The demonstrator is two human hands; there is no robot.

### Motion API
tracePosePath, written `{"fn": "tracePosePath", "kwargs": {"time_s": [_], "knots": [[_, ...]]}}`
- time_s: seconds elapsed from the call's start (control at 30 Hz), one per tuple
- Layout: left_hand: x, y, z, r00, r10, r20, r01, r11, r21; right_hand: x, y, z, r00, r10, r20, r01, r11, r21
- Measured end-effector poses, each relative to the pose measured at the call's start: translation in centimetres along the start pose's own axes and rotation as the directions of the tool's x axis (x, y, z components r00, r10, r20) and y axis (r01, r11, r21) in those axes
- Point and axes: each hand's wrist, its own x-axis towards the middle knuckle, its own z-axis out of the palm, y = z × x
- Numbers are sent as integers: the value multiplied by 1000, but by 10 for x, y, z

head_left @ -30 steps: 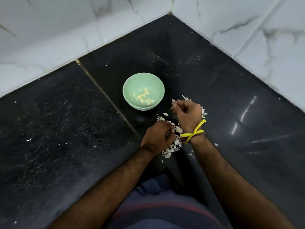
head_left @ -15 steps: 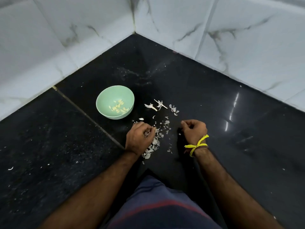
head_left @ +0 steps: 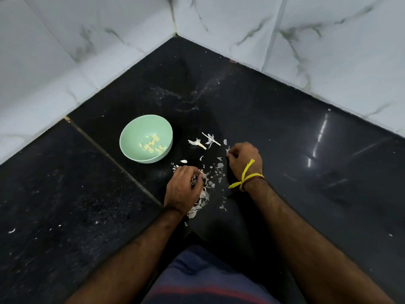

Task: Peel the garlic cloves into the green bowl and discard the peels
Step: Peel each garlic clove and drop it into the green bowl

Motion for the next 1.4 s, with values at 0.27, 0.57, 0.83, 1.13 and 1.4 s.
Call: {"fn": "tracePosePath", "kwargs": {"time_s": [0.27, 0.57, 0.83, 1.13, 1.4], "knots": [[1, 0, 0, 1000, 14, -14, -14, 999, -32, 9, 0, 2, 999, 2, 38, 0, 999, -33], [1, 0, -3, 996, 79, -31, -81, 994, -73, -25, -15, -4, 999, 17, -33, -7, 961, 276], [-3, 3, -7, 993, 76, -87, -93, 973, -210, -62, 0, -4, 986, 136, 100, -168, 851, 497], [0, 24, -9, 977, 17, 211, 119, 780, -615, -79, -11, -7, 972, 66, 225, -209, 677, 706], [-6, 18, -15, 995, -10, 100, 69, 790, -609, -81, -23, -5, 959, 20, 284, -210, 722, 659]]}}
